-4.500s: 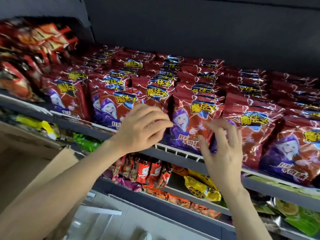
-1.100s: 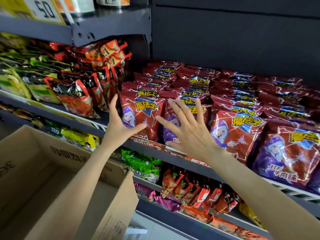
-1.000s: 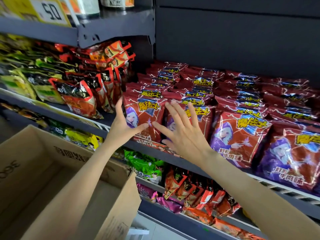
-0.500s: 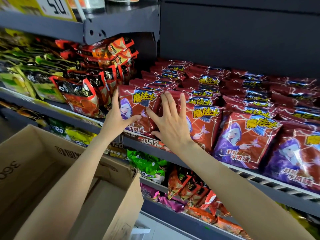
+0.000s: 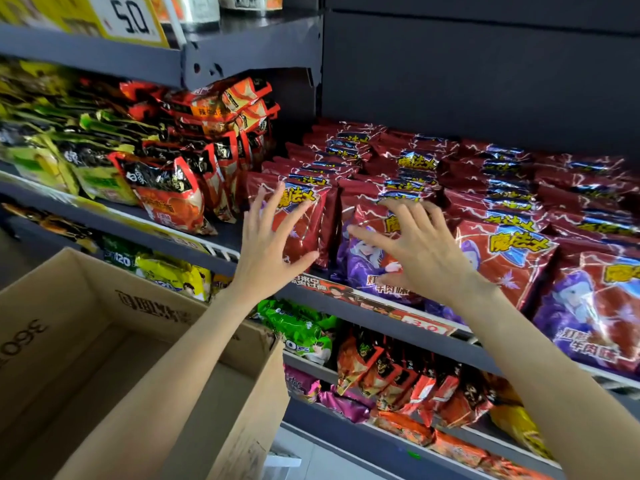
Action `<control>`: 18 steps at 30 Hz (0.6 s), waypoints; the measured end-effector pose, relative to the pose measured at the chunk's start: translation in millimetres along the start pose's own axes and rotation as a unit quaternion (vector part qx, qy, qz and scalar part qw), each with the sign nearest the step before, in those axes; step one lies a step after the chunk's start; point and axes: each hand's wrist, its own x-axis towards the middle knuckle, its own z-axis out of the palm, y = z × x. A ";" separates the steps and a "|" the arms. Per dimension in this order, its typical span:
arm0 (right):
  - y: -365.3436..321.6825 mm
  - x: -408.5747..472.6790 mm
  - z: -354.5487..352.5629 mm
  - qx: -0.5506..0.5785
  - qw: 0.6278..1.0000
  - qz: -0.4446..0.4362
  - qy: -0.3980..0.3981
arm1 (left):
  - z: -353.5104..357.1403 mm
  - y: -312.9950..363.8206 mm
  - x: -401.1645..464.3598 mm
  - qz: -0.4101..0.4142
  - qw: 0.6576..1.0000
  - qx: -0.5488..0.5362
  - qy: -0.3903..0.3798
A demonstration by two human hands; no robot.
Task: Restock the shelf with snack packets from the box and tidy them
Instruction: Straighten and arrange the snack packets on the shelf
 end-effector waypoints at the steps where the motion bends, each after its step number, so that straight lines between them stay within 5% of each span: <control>1: -2.4 2.3 -0.3 -0.004 1.000 -0.002 -0.002 | 1.2 0.0 1.1 0.002 1.000 -0.020 -0.004; 7: -7.1 10.8 -3.2 0.035 0.994 0.092 0.046 | -7.5 -2.6 3.9 -0.006 0.987 -0.156 -0.045; 13: -28.5 19.7 9.7 -0.016 0.998 0.059 0.005 | -18.7 -29.8 9.9 0.042 0.996 -0.041 -0.071; 18: -17.8 26.0 13.1 -0.013 0.999 0.049 -0.002 | -15.4 -28.3 16.0 0.074 0.992 -0.050 -0.087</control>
